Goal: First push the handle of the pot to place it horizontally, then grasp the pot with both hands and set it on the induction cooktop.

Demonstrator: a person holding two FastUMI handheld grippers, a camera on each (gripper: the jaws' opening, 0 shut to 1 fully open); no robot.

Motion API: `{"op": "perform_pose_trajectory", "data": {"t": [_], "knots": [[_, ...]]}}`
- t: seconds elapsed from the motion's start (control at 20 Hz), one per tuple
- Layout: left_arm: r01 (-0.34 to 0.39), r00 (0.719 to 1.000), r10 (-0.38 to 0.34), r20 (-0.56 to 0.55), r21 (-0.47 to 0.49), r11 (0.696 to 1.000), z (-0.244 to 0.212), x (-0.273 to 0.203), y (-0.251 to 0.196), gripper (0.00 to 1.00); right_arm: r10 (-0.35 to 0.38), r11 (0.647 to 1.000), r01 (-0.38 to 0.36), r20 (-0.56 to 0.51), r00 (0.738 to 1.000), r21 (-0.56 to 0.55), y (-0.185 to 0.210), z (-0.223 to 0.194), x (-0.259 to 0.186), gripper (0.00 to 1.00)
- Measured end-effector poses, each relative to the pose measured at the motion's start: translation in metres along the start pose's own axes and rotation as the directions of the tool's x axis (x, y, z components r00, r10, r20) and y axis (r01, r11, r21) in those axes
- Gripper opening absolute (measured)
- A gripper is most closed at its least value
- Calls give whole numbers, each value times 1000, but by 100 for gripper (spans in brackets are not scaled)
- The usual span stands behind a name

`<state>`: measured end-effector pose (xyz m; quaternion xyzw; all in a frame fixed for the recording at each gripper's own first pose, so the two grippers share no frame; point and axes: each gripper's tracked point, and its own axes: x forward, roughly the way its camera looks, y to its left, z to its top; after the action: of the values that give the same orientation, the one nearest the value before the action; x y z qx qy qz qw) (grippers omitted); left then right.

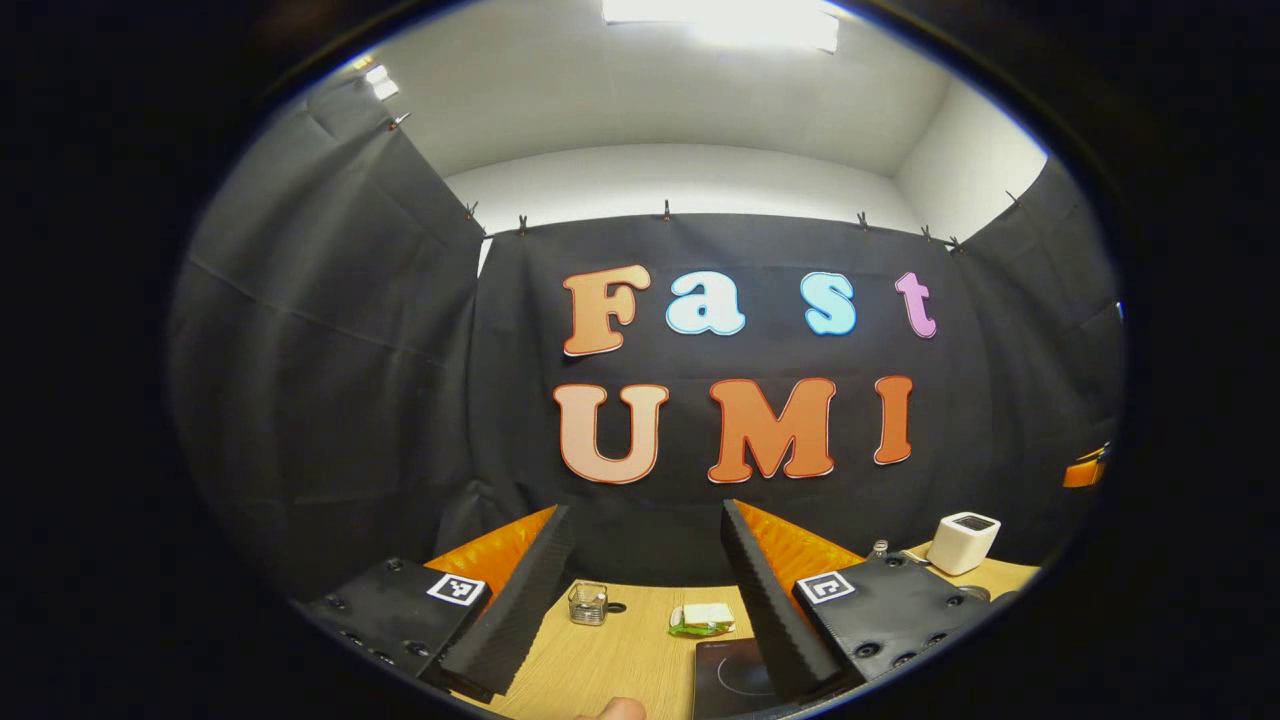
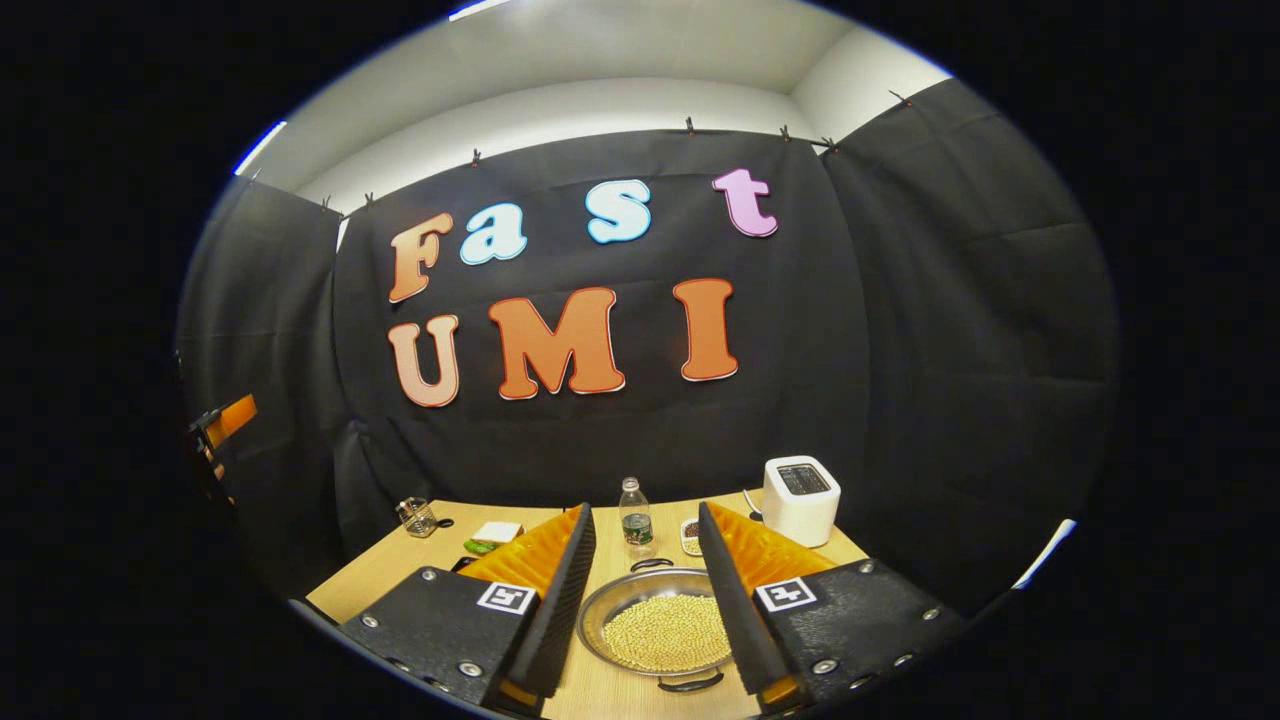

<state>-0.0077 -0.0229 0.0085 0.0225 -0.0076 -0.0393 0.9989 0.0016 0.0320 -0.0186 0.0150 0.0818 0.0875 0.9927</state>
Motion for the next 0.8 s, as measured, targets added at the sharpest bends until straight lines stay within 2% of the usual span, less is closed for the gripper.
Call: {"op": "perform_pose_trajectory", "data": {"t": [0.15,0.2,0.25,0.5,0.8], "knots": [[20,1000,-20,-5,-6,1000,-1,-3,-7,98,11,1000,-10,-47,999,16,-1,-20,2,54],[29,1000,-29,-10,-12,999,-3,-5,-9,98,12,1000,-11,-71,997,15,-4,-31,2,43],[37,999,-37,-15,-17,999,-4,-6,-9,98,9,1000,-9,-95,995,8,-5,-40,3,46],[41,999,-42,-28,-17,999,-8,-8,-11,96,9,1000,-12,-210,978,-14,-5,-89,1,28],[35,999,-36,-32,-13,999,-11,-8,-11,98,14,1000,-12,-352,936,7,-8,-152,10,10]]}}
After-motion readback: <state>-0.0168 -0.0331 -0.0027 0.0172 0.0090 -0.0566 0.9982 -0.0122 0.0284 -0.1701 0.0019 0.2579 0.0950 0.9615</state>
